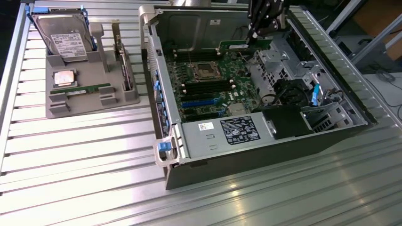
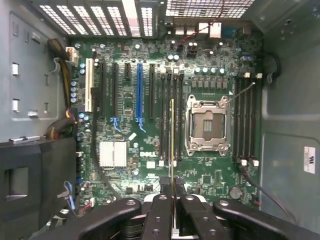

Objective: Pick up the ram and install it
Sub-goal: 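Insert the ram into the slot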

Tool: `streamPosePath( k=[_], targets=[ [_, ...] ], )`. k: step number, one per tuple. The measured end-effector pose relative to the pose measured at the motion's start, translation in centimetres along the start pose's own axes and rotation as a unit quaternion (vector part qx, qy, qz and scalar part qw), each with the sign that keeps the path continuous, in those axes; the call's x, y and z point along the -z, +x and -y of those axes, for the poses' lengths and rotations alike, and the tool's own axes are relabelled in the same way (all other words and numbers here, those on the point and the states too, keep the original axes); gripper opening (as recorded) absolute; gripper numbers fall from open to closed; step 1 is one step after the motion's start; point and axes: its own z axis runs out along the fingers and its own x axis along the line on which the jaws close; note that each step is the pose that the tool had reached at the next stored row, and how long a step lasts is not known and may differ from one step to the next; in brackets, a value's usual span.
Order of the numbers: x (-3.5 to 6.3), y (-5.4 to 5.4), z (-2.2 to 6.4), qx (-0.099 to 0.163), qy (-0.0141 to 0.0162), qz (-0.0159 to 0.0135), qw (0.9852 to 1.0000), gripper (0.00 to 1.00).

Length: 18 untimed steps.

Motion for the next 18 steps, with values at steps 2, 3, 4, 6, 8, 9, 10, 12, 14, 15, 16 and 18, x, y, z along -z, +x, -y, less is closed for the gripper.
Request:
streamPosePath(
  k=[2, 3, 4, 6, 8, 9, 10, 12, 14, 15, 16, 18],
  targets=[
    [-0.50, 0.1, 0.01, 0.000, 0.0000, 0.0016, 1.0000, 0.13],
    [-0.80, 0.1, 0.02, 0.000, 0.0000, 0.0016, 1.0000, 0.13],
    [-1.22, 0.1, -0.01, 0.000, 0.0000, 0.0016, 1.0000, 0.13],
    [-2.26, 0.1, -0.53, 0.000, 0.0000, 0.0016, 1.0000, 0.13],
    [-2.66, 0.1, -1.20, 0.000, 0.0000, 0.0016, 1.0000, 0.13],
    [-2.79, 0.1, -1.30, 0.000, 0.0000, 0.0016, 1.0000, 0.13],
    [-2.97, 0.1, -1.35, 0.000, 0.0000, 0.0016, 1.0000, 0.13],
    [-3.23, 0.2, -1.40, 0.000, 0.0000, 0.0016, 1.0000, 0.13],
    [-3.51, 0.2, -1.76, 0.000, 0.0000, 0.0015, 1.0000, 0.13],
    [-3.60, 0.3, -1.99, 0.000, 0.0000, 0.0016, 1.0000, 0.13],
    [-3.67, 0.3, -2.16, 0.000, 0.0000, 0.0016, 1.0000, 0.13],
    [-3.84, 0.3, -2.31, 0.000, 0.0001, 0.0016, 1.0000, 0.13]
  ],
)
